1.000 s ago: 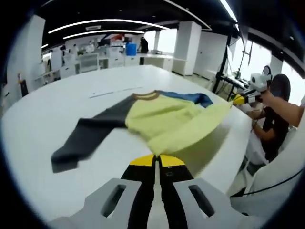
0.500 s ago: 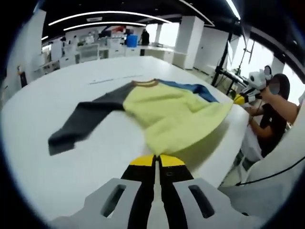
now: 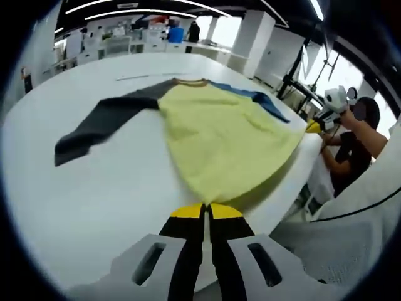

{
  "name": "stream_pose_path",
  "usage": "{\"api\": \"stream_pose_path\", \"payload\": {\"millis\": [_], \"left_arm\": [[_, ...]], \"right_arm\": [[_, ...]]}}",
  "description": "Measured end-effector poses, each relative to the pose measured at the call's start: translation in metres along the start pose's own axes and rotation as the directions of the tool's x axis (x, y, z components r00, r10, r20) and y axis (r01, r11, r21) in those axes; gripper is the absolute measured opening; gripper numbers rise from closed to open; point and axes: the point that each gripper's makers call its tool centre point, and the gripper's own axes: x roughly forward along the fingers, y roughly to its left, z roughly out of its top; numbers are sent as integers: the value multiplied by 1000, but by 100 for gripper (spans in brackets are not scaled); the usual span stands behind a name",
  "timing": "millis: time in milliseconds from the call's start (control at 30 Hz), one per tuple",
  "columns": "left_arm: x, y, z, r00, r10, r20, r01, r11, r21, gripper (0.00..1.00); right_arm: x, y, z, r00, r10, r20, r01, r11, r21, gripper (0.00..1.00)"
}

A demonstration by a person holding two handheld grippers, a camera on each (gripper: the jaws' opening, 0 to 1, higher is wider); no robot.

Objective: Fold the garment on the visible template until the final outline fits inside the template.

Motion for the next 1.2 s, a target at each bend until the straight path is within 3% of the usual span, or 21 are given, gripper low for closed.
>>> {"api": "stream_pose_path", "payload": {"millis": [667,1200], "left_arm": [[3,-19,-45,989,-75,-128,68,996,-55,0],[4,-21,-54,982,-96,-162,88,994,-57,0]], "right_arm": [[5,14,-36,990,28,-139,-35,998,-43,0],[6,22,-48,982,59,-177,-74,994,-76,0]]}}
